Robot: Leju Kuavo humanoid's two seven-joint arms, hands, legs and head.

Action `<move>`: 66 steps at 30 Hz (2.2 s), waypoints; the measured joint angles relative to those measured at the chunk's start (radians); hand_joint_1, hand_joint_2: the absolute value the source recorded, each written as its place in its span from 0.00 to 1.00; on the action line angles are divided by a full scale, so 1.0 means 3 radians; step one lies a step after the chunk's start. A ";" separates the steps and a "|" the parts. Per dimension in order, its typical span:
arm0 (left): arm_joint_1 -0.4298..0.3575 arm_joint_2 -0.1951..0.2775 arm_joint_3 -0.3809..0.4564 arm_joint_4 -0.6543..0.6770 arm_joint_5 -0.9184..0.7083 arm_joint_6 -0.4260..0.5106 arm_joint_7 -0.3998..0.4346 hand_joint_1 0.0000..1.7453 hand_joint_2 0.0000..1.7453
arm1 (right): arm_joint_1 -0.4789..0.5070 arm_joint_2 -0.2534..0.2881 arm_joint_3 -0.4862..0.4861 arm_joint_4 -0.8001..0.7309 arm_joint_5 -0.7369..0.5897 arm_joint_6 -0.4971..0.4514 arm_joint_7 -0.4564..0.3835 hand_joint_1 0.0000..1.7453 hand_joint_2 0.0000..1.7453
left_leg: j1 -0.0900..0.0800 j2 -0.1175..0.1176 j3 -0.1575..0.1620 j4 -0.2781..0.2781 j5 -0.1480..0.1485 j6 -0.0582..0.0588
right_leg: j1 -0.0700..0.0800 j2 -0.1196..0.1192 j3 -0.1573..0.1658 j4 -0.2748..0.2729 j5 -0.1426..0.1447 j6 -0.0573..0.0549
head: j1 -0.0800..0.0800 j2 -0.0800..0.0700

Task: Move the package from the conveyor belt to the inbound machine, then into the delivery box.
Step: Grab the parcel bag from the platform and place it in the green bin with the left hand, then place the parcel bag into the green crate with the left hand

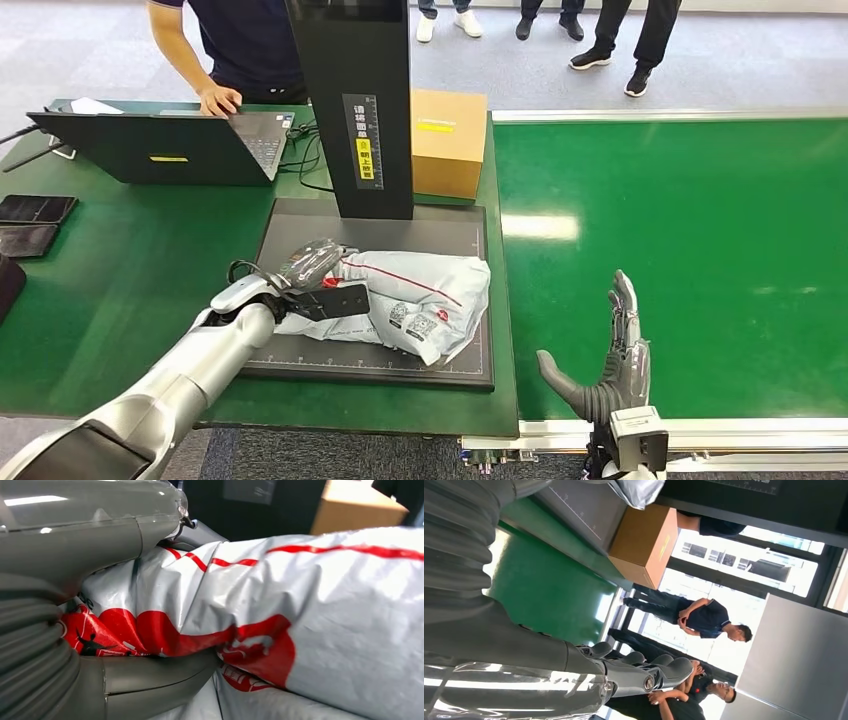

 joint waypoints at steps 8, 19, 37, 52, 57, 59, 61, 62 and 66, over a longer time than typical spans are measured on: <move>0.0253 0.0102 0.0352 -0.0467 0.0116 0.0217 -0.0015 1.00 1.00 | 0.0041 0.0037 -0.0003 -0.0006 0.0021 -0.0015 0.0000 0.00 1.00 | 0.0000 0.0000 -0.0016 0.0000 0.0000 0.0000 | -0.0001 0.0000 -0.0014 0.0000 0.0000 0.0000 | 0.0000 0.0000; 0.0543 0.0172 0.1130 -0.1101 0.0069 0.0974 0.0066 1.00 1.00 | 0.0060 0.0099 -0.0011 -0.0019 0.0094 0.0070 0.0012 0.00 1.00 | 0.0000 0.0001 -0.0027 0.0000 0.0000 0.0000 | 0.0000 0.0000 -0.0026 0.0000 -0.0001 0.0000 | -0.0001 0.0000; 0.0595 0.0373 0.2735 -0.0828 0.0533 0.1694 0.0028 1.00 1.00 | 0.0051 0.0159 0.0009 -0.0038 0.0147 0.0023 0.0027 0.00 1.00 | 0.0001 0.0003 -0.0036 0.0000 0.0000 0.0000 | 0.0001 0.0003 -0.0037 0.0002 -0.0002 -0.0002 | 0.0000 0.0000; 0.0302 0.0837 0.3369 0.0518 0.0077 0.2433 0.0601 0.47 1.00 | 0.0065 0.0179 0.0110 -0.0039 0.0128 -0.0075 0.0043 0.00 1.00 | 0.0001 0.0005 -0.0038 0.0000 0.0000 0.0000 | 0.0000 0.0005 -0.0040 0.0003 -0.0003 -0.0003 | -0.0001 0.0000; 0.0288 0.0899 0.3463 0.0742 -0.0090 0.2415 0.0786 0.00 1.00 | 0.0065 0.0186 0.0117 -0.0039 0.0125 -0.0093 0.0052 0.00 1.00 | 0.0001 0.0005 -0.0038 0.0000 0.0000 0.0000 | 0.0000 0.0004 -0.0040 0.0003 -0.0003 -0.0003 | -0.0001 0.0000; 0.0284 0.0897 0.3480 0.0788 -0.0092 0.2384 0.0751 0.00 1.00 | 0.0067 0.0187 0.0117 -0.0039 0.0130 -0.0094 0.0059 0.00 1.00 | 0.0001 0.0005 -0.0038 0.0000 0.0000 0.0000 | 0.0000 0.0004 -0.0040 0.0003 -0.0003 -0.0003 | -0.0001 0.0000; 0.0279 0.0887 0.3496 0.0809 -0.0075 0.2338 0.0662 0.00 1.00 | 0.0069 0.0190 0.0117 -0.0039 0.0141 -0.0087 0.0068 0.00 1.00 | 0.0001 0.0005 -0.0037 0.0001 0.0000 0.0000 | 0.0000 0.0004 -0.0039 0.0003 -0.0003 -0.0003 | -0.0001 0.0000; 0.0275 0.0878 0.3507 0.0814 -0.0052 0.2302 0.0594 0.00 1.00 | 0.0069 0.0196 0.0116 -0.0039 0.0148 -0.0078 0.0075 0.00 1.00 | 0.0001 0.0005 -0.0036 0.0001 0.0000 0.0000 | 0.0000 0.0004 -0.0039 0.0003 -0.0003 -0.0003 | -0.0001 0.0000; 0.0268 0.0798 0.3547 0.0792 0.0148 0.2038 0.0230 0.00 1.00 | 0.0069 0.0232 0.0115 -0.0039 0.0179 -0.0035 0.0095 0.00 1.00 | 0.0000 0.0004 -0.0036 0.0001 0.0000 0.0000 | 0.0000 0.0004 -0.0038 0.0003 -0.0003 -0.0003 | -0.0001 0.0000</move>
